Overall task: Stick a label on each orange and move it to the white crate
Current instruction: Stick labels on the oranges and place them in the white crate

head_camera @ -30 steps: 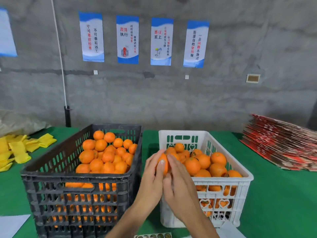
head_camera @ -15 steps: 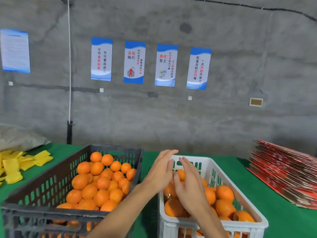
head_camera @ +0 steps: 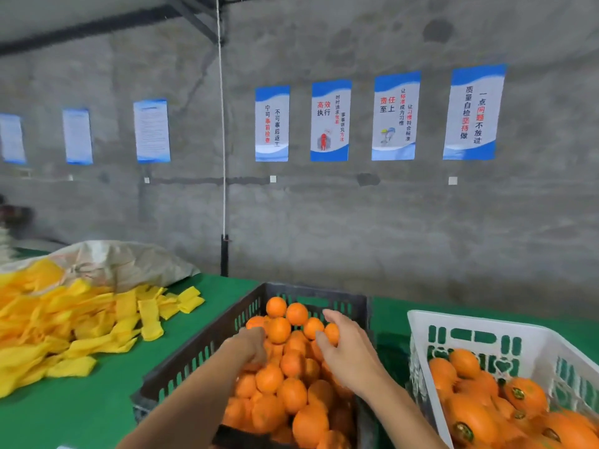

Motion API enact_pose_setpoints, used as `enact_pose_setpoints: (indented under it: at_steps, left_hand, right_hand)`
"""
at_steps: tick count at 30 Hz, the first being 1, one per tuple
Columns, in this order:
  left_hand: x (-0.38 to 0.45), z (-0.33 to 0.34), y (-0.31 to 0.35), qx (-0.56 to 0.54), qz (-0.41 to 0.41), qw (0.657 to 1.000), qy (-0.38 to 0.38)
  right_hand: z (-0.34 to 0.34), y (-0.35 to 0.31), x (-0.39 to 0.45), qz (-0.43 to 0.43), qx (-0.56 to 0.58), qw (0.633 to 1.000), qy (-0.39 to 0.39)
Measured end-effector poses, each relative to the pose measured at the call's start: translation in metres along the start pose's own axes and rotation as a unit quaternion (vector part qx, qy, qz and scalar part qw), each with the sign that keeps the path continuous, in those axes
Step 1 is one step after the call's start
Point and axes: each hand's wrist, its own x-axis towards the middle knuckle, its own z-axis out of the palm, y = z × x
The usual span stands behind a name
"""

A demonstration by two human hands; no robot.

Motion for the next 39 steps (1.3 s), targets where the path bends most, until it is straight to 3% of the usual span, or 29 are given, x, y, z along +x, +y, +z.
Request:
enact_pose_setpoints:
  at_steps: [4,8,12,15,17,21,23,27,31,34,39]
  left_hand:
    - [0.029,-0.001,-0.013,-0.022,-0.018,0.995,-0.094]
    - [0.044,0.000,-0.007,-0.026,-0.009,0.994,-0.104]
    - [0.030,-0.016,0.008,0.066,0.018,0.993,-0.097]
    - [-0.004,-0.036,0.027,0.142,0.085,0.986,0.028]
    - [-0.037,-0.042,0.038,0.126,0.142,0.973,0.134]
    - [-0.123,-0.028,0.058,-0.057,0.270,0.926,0.256]
    - [-0.166,-0.010,0.071,-0.142,0.312,0.894,0.290]
    - [-0.236,0.035,0.095,-0.205,0.366,0.835,0.355]
    - [-0.273,0.097,0.110,-0.237,0.425,0.812,0.322]
    - [-0.280,0.154,0.110,-0.247,0.413,0.843,0.242]
    - [-0.277,0.246,0.093,-0.269,0.323,0.901,0.109]
  right_hand:
    - [0.017,0.003,0.035,0.014,0.021,1.000,0.000]
    - [0.027,0.012,0.046,0.022,0.044,0.999,-0.016]
    - [0.020,0.012,0.039,0.019,0.061,0.998,0.005]
    - [0.008,0.005,0.024,0.014,0.074,0.997,0.022]
    - [-0.003,-0.004,0.007,0.002,0.074,0.996,0.043]
    - [-0.031,-0.026,-0.038,-0.053,0.024,0.993,0.103]
    - [-0.045,-0.035,-0.068,-0.072,0.062,0.987,0.127]
    - [-0.063,-0.032,-0.144,-0.082,0.146,0.966,0.199]
    - [-0.064,0.001,-0.221,-0.052,0.175,0.954,0.238]
    - [-0.042,0.032,-0.268,0.042,0.204,0.959,0.193]
    - [0.004,0.072,-0.323,0.156,0.222,0.959,0.086]
